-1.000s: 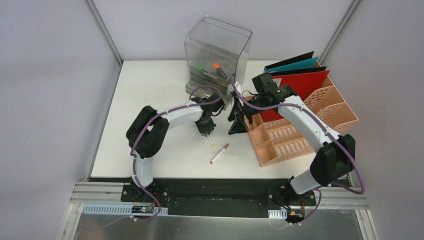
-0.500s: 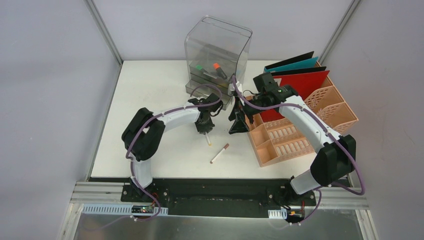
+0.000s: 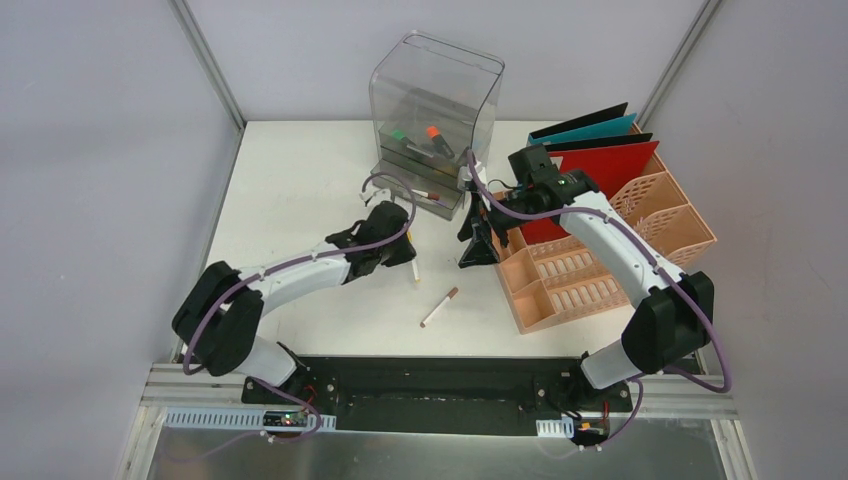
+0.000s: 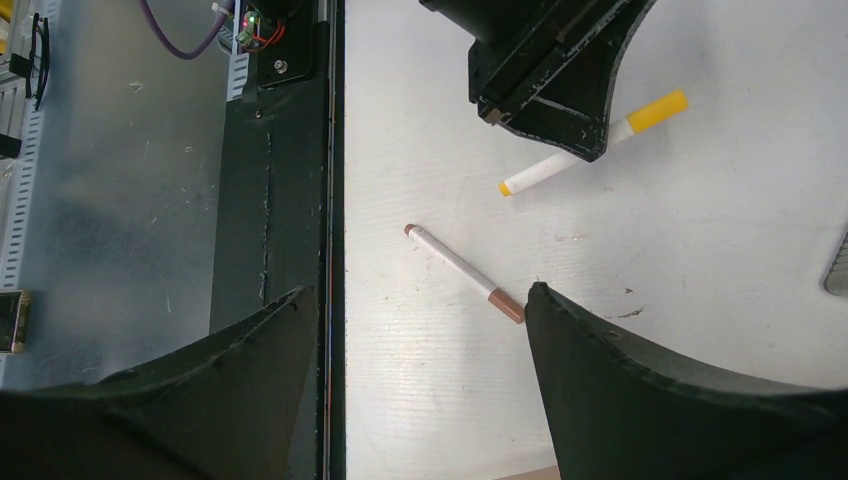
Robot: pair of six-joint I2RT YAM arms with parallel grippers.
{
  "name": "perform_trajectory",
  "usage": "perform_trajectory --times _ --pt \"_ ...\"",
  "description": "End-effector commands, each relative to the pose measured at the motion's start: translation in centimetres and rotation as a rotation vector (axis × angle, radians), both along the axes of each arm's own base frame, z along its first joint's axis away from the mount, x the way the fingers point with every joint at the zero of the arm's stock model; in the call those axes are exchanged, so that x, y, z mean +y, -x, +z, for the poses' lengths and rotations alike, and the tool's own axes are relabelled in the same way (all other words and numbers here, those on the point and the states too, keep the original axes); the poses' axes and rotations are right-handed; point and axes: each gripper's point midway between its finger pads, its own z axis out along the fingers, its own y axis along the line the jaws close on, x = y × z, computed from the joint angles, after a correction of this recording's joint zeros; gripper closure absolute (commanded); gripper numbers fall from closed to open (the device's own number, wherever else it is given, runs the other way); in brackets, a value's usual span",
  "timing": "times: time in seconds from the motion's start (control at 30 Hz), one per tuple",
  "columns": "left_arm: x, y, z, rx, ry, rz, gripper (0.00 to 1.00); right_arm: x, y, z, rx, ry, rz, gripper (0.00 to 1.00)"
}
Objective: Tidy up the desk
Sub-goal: Pick up the stationery from the center of the board, then place the stationery in the drawer.
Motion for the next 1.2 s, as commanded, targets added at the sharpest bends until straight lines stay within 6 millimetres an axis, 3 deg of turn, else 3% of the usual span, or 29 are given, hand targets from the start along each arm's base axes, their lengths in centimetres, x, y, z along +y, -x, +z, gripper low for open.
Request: perform_trajectory --times 0.0,0.2,0.4,0.87,1.17 --pt "-2.1 -2.2 5.2 -0.232 0.224 -0.099 1.0 -0.1 0.4 1.8 -0.058 -0.057 0.022 0.21" --pt "-1.4 -3.0 6.8 -0.306 0.458 -0.124 1.0 -0.2 0.5 2.0 -0.062 -0.06 0.021 0.21" --pt "-1.0 -4.1 7.9 -0.315 0.574 -0.114 1.0 -0.2 0.4 1.9 -0.06 -0.058 0.018 0.21" --pt "0.2 -6.0 10.5 -0.371 0.516 -0.103 1.0 -0.6 0.4 2.5 -0.073 -0.074 0.008 0.21" --pt "-0.5 -6.9 11.8 -0.412 0.541 -0.148 1.0 -0.8 0.6 3.3 -0.091 -0.091 0.007 0.21"
